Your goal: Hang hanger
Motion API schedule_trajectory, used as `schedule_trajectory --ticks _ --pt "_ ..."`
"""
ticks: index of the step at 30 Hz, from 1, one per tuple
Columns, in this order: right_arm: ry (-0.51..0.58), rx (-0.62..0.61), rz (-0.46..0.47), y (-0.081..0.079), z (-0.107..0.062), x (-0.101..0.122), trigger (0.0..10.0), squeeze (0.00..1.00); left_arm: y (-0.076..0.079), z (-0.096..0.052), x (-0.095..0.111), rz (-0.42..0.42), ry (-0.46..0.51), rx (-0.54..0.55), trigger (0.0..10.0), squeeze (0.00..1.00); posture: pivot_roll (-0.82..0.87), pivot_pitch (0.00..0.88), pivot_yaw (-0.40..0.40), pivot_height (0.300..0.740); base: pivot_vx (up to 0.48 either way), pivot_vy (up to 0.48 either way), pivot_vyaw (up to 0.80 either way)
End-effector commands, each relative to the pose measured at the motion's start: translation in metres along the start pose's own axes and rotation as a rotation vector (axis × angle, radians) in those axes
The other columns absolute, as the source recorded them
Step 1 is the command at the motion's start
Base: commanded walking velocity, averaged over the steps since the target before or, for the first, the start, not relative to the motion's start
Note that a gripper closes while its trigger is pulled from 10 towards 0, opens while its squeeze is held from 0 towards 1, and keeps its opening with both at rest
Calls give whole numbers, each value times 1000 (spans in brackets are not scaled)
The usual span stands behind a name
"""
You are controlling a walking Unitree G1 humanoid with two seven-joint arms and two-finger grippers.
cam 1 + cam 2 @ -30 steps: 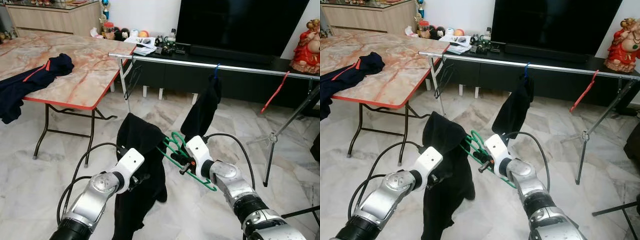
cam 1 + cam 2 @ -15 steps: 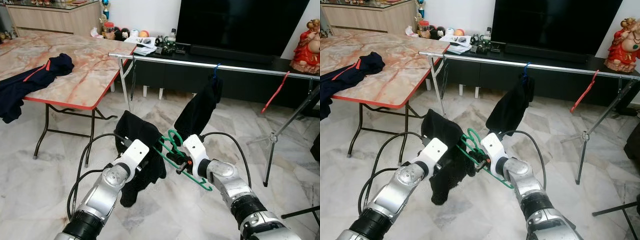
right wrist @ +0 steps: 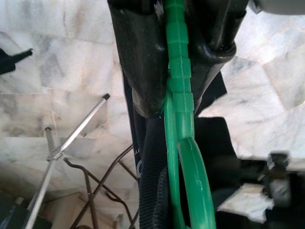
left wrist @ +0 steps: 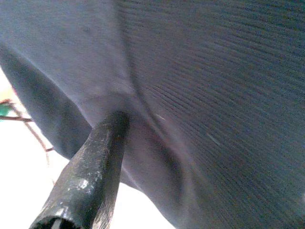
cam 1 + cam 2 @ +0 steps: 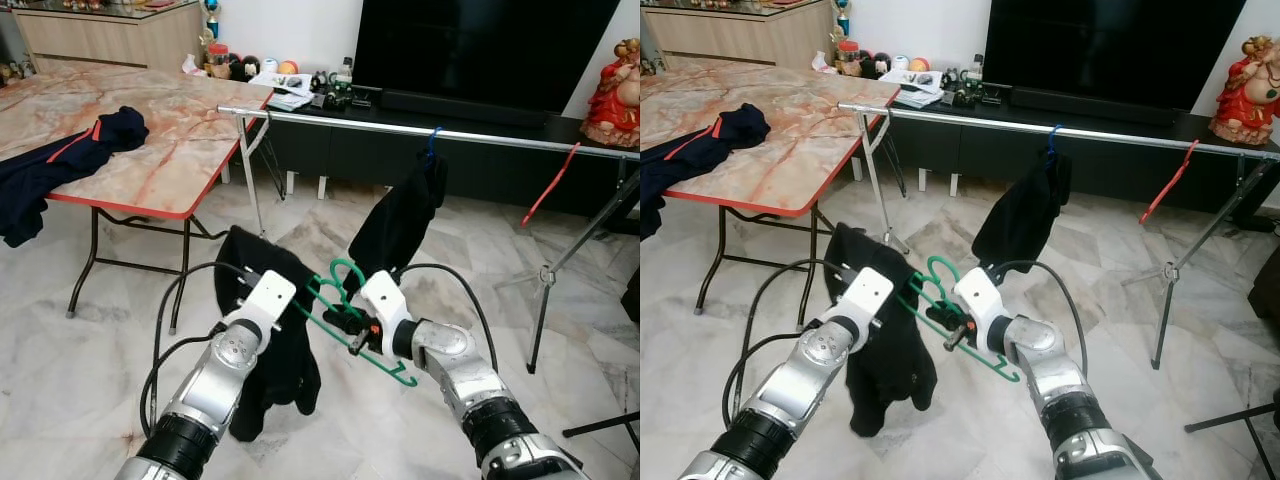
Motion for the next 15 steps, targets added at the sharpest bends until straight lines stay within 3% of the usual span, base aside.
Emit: schedule_trajectory --ticks 1,10,11,12,15 --pt "51 7 -35 0 -3 18 0 0 -7 2 0 14 -7 34 10000 0 186 0 -93 740 0 0 0" --pt "46 18 -38 -3 -4 17 0 0 -8 3 -7 6 -38 36 9765 0 186 0 -94 740 0 0 0" --pt "47 23 -39 -5 -4 18 0 0 -7 3 -9 2 -46 34 3843 0 183 0 -94 740 0 0 0" --pt "47 29 -42 -6 -5 19 0 0 -3 3 -13 -3 -63 16 0 0 185 0 -95 740 0 0 0" --pt "45 35 -43 -8 -7 19 0 0 -2 3 -17 -13 -78 17 0 0 184 0 -96 740 0 0 0"
Point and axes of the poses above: a point about 5 cm out from each wrist's last joint towards the gripper, its own z axis pointing out of the wrist towards the gripper, its own x axis along the axis of the wrist's last joint, y = z × x, the point moved 5 cm from there along z, pointing out of the wrist towards the gripper, and after that the axes turned 10 degrees about z, right-handed, at the moved point
